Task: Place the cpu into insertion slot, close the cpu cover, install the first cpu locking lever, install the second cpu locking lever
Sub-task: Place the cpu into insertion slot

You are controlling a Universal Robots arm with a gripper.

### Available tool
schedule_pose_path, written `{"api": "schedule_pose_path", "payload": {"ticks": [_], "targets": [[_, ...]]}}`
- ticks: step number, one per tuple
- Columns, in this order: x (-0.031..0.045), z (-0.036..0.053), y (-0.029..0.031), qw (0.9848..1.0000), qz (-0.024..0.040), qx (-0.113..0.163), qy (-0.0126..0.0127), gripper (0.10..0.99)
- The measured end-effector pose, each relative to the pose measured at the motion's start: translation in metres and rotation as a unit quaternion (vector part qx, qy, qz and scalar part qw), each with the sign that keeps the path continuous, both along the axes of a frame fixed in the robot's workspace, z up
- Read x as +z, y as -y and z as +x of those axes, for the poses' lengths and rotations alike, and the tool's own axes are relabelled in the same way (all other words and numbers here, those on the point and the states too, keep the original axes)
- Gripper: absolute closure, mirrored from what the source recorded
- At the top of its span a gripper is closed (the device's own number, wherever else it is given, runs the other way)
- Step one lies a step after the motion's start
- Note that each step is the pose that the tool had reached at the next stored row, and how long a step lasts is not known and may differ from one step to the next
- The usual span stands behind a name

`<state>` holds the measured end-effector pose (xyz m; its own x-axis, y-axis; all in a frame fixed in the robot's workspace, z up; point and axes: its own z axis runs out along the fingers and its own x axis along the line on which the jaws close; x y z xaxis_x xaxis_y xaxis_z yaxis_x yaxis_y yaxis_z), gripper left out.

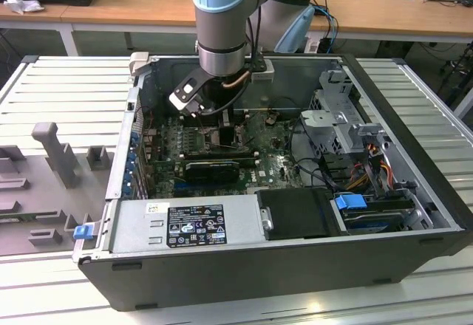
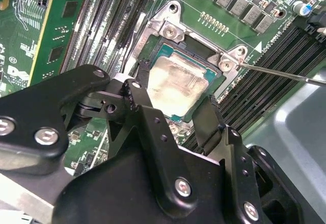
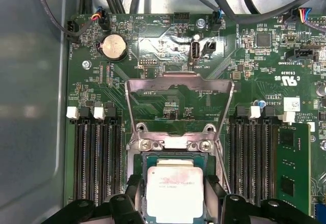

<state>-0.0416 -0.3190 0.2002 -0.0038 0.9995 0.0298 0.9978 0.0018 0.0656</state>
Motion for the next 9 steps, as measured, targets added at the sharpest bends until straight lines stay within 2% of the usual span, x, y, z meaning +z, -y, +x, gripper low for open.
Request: {"api": "schedule_pose_path", "payload": {"ticks": [5, 7, 8, 9], "targets": [[0.0085, 0.0, 0.0, 1.0, 0.0, 0.0, 0.0, 0.478], [0.0119, 0.0, 0.0003, 1.0, -0.0012, 0.0, 0.0, 0.624], [0.0122, 0.0, 0.0009, 1.0, -0.0016, 0.0, 0.0, 0.745], [0.0126, 0.0, 0.0013, 1.0, -0.0019, 0.0, 0.0, 0.804]]}}
